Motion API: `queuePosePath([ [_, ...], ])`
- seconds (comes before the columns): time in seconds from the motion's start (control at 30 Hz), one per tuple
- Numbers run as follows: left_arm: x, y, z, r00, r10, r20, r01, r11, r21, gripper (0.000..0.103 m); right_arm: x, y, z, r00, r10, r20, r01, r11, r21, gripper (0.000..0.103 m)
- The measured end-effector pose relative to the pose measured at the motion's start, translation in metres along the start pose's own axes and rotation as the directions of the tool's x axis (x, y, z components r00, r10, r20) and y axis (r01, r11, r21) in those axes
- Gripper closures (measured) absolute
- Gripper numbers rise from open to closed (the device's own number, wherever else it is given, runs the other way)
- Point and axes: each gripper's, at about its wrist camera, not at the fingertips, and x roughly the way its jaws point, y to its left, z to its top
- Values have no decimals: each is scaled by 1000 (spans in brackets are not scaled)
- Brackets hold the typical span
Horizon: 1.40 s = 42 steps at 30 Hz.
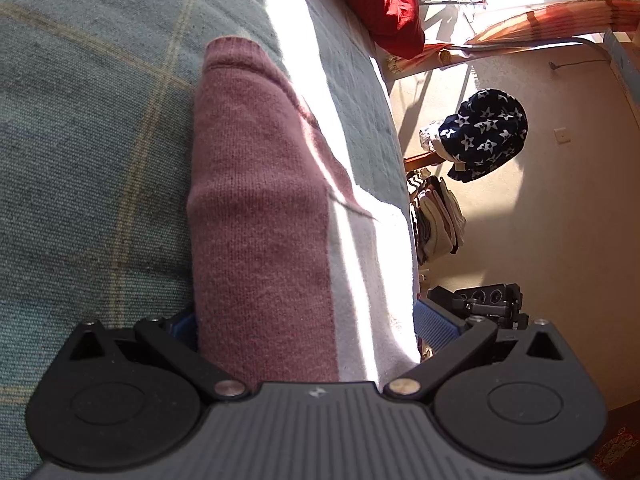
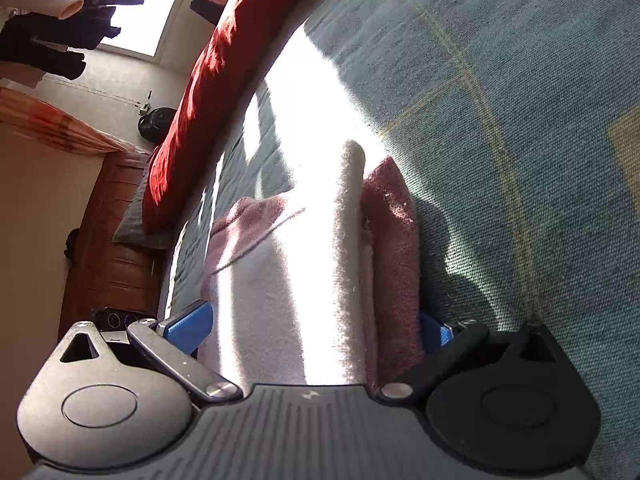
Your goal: Fold clothes
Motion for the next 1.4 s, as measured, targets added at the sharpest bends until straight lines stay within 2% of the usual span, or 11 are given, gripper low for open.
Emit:
queuePosePath([
  [0.2,8,10,8,998,-58,-8,58,998,-35,1,-2,-12,2,998,68,-17,-67,997,48,0],
  [0.33,20,7,18,998,-59,5,59,997,-40,1,12,-9,15,997,72,-11,-71,995,70,0],
  [0.6,0,14,-8,994,-112,-6,112,994,-22,1,3,-4,0,995,76,-62,-74,997,35,0],
  [0.7,3,16,-4,994,-108,-2,107,993,-48,1,2,-2,-2,994,84,-66,-82,996,22,0],
  [0.8,3,9,-6,996,-94,-9,93,995,-25,1,2,-1,-4,993,91,-71,-90,996,8,0],
  [0.9,-8,14,-13,989,-146,15,147,988,-45,1,1,1,-6,992,98,-75,-99,995,-5,0],
  [1.0,-11,19,-15,984,-172,41,174,982,-72,1,-5,0,-8,988,143,-51,-143,990,4,0],
  [1.1,-11,13,-14,988,-152,35,154,987,-47,1,-10,10,-8,981,192,-34,-193,981,-24,0],
  [1.2,-6,14,-13,995,-97,8,97,995,-35,1,-5,21,-7,991,125,-52,-129,988,-84,0],
  [1.27,-6,18,-14,994,-109,15,110,993,-33,1,0,17,-7,994,90,-62,-95,992,-83,0],
  [1.4,-3,21,-15,992,-119,46,120,992,-36,1,-1,15,-7,991,126,-51,-129,990,-60,0],
])
